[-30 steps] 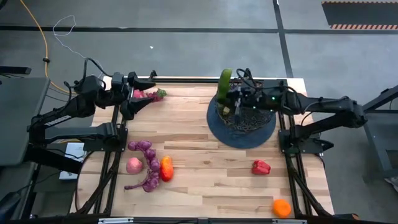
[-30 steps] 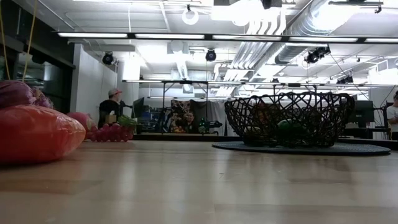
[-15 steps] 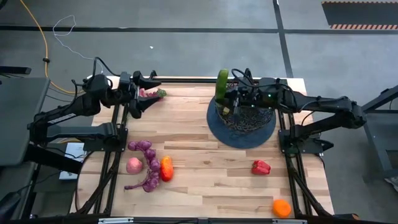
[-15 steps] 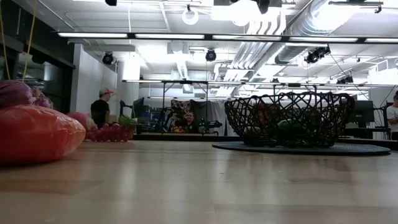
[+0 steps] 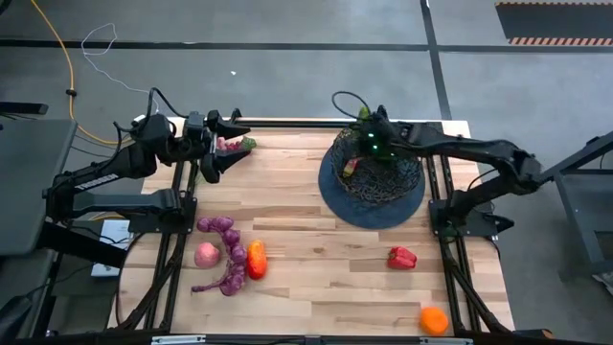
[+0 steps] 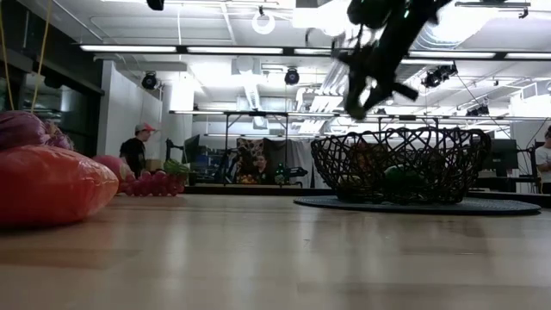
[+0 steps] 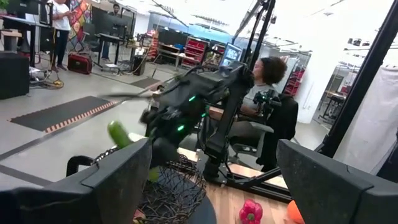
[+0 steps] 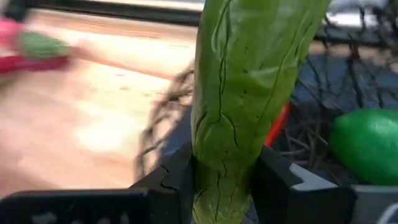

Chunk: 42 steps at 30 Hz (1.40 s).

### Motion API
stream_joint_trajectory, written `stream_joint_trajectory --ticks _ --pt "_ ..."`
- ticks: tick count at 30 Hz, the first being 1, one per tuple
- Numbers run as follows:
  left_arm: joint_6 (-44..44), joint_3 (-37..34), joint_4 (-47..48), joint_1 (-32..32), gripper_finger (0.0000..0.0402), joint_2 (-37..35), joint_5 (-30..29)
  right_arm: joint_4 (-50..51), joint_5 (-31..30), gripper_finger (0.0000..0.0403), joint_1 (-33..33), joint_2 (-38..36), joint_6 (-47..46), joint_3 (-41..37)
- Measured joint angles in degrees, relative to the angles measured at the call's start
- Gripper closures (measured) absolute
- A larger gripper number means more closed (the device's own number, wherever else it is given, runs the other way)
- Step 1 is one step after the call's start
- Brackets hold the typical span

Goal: Build produce basket
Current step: Put the cucumber into the wire basket, then put the bell pepper into the wire basket

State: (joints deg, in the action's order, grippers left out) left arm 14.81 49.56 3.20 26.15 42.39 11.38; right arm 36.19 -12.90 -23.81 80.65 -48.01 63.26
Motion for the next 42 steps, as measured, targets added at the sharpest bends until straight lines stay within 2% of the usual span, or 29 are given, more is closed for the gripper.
stream_joint_trajectory --ticks 9,14,17,26,30,35,38,42 --pt "0.01 0.00 0.01 -0.02 0.0067 -0.02 0.04 -2.05 8.74 0.0295 -3.59 12.01 -6.58 0.00" --pt "0.02 0.00 0.02 -0.02 0.0067 -0.04 0.07 -2.23 9.07 0.0287 -3.59 13.54 -8.57 0.00" --pt "0.02 0.00 0.02 -0.01 0.0067 -0.04 0.12 -2.30 9.07 0.0262 -3.63 13.56 -8.10 0.00" --pt "0.00 0.00 0.02 0.00 0.0067 -0.04 0.11 -2.58 9.75 0.0158 -4.05 13.21 -7.50 0.00" --pt "0.00 0.00 0.02 0.00 0.0067 -0.04 0.09 -2.25 9.36 0.0141 -4.74 9.94 -5.52 -0.01" --pt "0.00 0.00 0.15 0.02 0.0067 -0.04 0.06 1.70 7.84 0.0139 -4.24 1.47 3.40 -0.02" --pt "0.00 0.00 0.46 0.02 0.0067 -0.04 0.00 3.56 7.65 0.0139 -1.60 -4.47 8.30 0.00" --pt "0.00 0.00 0.44 0.04 0.0067 -0.04 -0.08 1.17 7.84 0.0139 5.30 -11.10 13.25 -0.01"
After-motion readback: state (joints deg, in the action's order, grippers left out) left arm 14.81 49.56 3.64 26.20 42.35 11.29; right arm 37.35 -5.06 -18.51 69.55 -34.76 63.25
